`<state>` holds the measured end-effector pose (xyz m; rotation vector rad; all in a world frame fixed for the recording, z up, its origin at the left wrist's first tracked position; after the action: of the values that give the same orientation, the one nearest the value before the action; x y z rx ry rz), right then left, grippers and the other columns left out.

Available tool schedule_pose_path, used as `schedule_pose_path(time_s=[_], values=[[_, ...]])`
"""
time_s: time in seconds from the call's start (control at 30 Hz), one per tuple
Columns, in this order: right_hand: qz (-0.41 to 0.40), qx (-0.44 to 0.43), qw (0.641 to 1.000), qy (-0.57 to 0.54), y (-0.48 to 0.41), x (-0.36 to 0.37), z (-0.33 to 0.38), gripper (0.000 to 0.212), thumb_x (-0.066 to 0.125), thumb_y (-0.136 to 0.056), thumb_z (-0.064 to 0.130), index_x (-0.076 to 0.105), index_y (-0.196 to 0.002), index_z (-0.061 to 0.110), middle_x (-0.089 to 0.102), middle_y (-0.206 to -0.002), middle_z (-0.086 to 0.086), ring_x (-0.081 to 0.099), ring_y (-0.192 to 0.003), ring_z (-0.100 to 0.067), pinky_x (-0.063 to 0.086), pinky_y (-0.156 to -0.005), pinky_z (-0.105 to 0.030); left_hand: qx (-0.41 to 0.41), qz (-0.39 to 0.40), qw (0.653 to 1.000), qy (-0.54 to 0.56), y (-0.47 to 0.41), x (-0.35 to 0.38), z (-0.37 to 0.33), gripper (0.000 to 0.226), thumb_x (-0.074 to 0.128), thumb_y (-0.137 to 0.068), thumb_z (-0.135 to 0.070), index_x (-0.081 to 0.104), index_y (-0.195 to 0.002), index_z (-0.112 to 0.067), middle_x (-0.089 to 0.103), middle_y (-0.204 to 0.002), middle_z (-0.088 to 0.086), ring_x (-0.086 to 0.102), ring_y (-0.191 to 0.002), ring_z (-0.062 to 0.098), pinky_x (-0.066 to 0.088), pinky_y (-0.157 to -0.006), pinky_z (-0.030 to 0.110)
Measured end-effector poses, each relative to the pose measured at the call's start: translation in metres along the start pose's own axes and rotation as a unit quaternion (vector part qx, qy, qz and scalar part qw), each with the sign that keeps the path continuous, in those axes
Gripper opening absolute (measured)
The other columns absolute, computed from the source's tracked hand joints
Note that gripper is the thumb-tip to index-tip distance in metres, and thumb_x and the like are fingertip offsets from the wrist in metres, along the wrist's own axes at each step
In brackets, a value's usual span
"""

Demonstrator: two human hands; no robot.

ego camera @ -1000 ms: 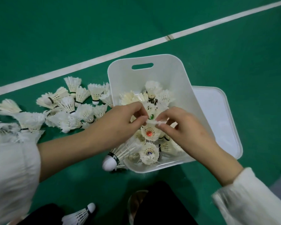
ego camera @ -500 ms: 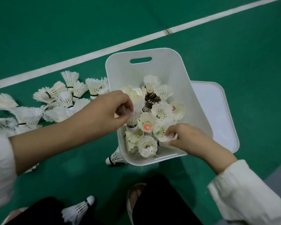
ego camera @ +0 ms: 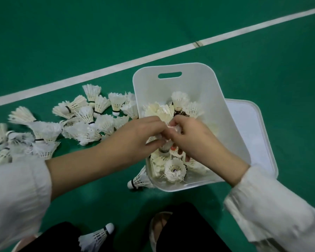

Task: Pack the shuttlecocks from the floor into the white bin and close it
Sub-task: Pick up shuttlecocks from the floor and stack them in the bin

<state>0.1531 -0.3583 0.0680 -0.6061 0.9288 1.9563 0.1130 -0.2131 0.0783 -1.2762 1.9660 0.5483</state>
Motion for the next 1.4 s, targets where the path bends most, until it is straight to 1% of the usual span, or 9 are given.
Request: schedule_pose_path(time_s=[0.2, 0.33, 0.43, 0.6, 0.73, 0.93, 1.03, 1.2, 1.4], values=[[0.046, -0.077, 0.964, 0.251, -0.016, 0.036, -0.008, 0.021, 0.040, -0.093, 0.013, 0.055, -0.105, 0.005, 0.065, -0.091, -0.015, 0.061, -0.080, -0.032, 0.046, -0.065, -0.036, -0.131, 0.080, 0.988, -0.015, 0.020, -0.036, 0.020, 0.017, 0.050, -0.091, -0.035, 0.051, -0.107, -0.038, 0.058, -0.091, -0.020, 0.056, -0.079, -0.005, 0.047, -0.069, 0.015], [0.124, -0.095, 0.924, 0.348, -0.017, 0.048, -0.007, 0.025, 0.039, -0.094, 0.025, 0.049, -0.112, 0.010, 0.064, -0.092, -0.008, 0.062, -0.084, -0.028, 0.055, -0.072, -0.040, -0.189, 0.154, 0.966, -0.089, 0.046, -0.050, 0.054, 0.010, 0.048, -0.092, -0.037, 0.054, -0.099, -0.036, 0.060, -0.090, -0.018, 0.057, -0.078, -0.002, 0.050, -0.073, 0.025], [0.091, -0.114, 0.917, 0.370, -0.011, 0.031, 0.016, 0.031, 0.039, -0.094, 0.033, 0.050, -0.115, 0.013, 0.063, -0.100, -0.005, 0.062, -0.087, -0.027, 0.054, -0.072, -0.040, -0.218, 0.156, 0.958, -0.105, 0.072, -0.053, 0.076, 0.007, 0.049, -0.091, -0.035, 0.056, -0.094, -0.035, 0.061, -0.089, -0.017, 0.056, -0.077, -0.003, 0.046, -0.068, 0.018], [0.060, -0.225, 0.903, 0.361, 0.007, 0.022, 0.086, 0.027, 0.035, -0.095, 0.028, 0.055, -0.109, 0.015, 0.058, -0.103, -0.001, 0.059, -0.090, -0.024, 0.051, -0.074, -0.037, -0.298, 0.088, 0.948, -0.070, 0.117, -0.051, 0.114, 0.011, 0.053, -0.091, -0.031, 0.059, -0.099, -0.027, 0.063, -0.094, -0.011, 0.057, -0.082, 0.002, 0.043, -0.069, 0.015], [0.080, -0.284, 0.891, 0.346, -0.013, 0.081, 0.123, 0.027, 0.040, -0.093, 0.021, 0.053, -0.115, 0.012, 0.053, -0.112, -0.005, 0.057, -0.098, -0.027, 0.052, -0.077, -0.041, -0.357, 0.029, 0.932, -0.050, 0.161, -0.043, 0.147, 0.014, 0.053, -0.091, -0.029, 0.060, -0.101, -0.025, 0.065, -0.097, -0.006, 0.060, -0.084, 0.011, 0.050, -0.076, 0.030], [0.078, -0.155, 0.922, 0.347, -0.091, 0.167, 0.117, 0.040, 0.047, -0.083, -0.001, 0.042, -0.122, 0.003, 0.043, -0.123, -0.014, 0.055, -0.103, -0.036, 0.049, -0.078, -0.041, -0.416, -0.036, 0.908, -0.041, 0.228, -0.023, 0.186, 0.012, 0.052, -0.090, -0.026, 0.060, -0.098, -0.021, 0.063, -0.093, -0.002, 0.055, -0.079, 0.016, 0.044, -0.068, 0.030], [0.070, -0.094, 0.940, 0.321, -0.111, 0.185, 0.105, 0.034, 0.046, -0.086, 0.001, 0.043, -0.119, -0.001, 0.049, -0.119, -0.021, 0.054, -0.107, -0.039, 0.045, -0.085, -0.042, -0.446, -0.074, 0.891, -0.034, 0.255, -0.013, 0.197, 0.012, 0.053, -0.090, -0.024, 0.060, -0.099, -0.020, 0.062, -0.094, -0.003, 0.057, -0.081, 0.016, 0.045, -0.069, 0.029], [-0.004, -0.135, 0.947, 0.293, -0.111, 0.185, 0.100, 0.015, 0.048, -0.086, 0.001, 0.061, -0.090, -0.004, 0.057, -0.091, -0.019, 0.058, -0.087, -0.037, 0.040, -0.068, -0.035, -0.399, -0.112, 0.907, -0.079, 0.274, 0.001, 0.202, 0.015, 0.055, -0.088, -0.014, 0.059, -0.102, -0.015, 0.058, -0.102, 0.001, 0.058, -0.086, 0.020, 0.047, -0.065, 0.033], [-0.053, -0.204, 0.956, 0.206, -0.062, 0.169, 0.137, 0.017, 0.052, -0.090, 0.020, 0.063, -0.090, 0.007, 0.059, -0.087, -0.007, 0.053, -0.076, -0.023, 0.035, -0.064, -0.028, -0.310, -0.043, 0.917, -0.247, 0.271, -0.001, 0.212, 0.072, 0.070, -0.047, 0.014, 0.053, -0.113, -0.011, 0.056, -0.116, 0.011, 0.060, -0.079, 0.028, 0.047, -0.048, 0.032]])
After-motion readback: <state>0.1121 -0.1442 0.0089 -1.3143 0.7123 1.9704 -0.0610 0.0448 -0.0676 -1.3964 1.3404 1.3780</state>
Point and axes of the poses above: each hand's wrist, its own y-axis away from the middle knuckle, its own x-axis out of the palm, z = x × y, the point moved 2 cm from there along -y, towards the middle knuckle
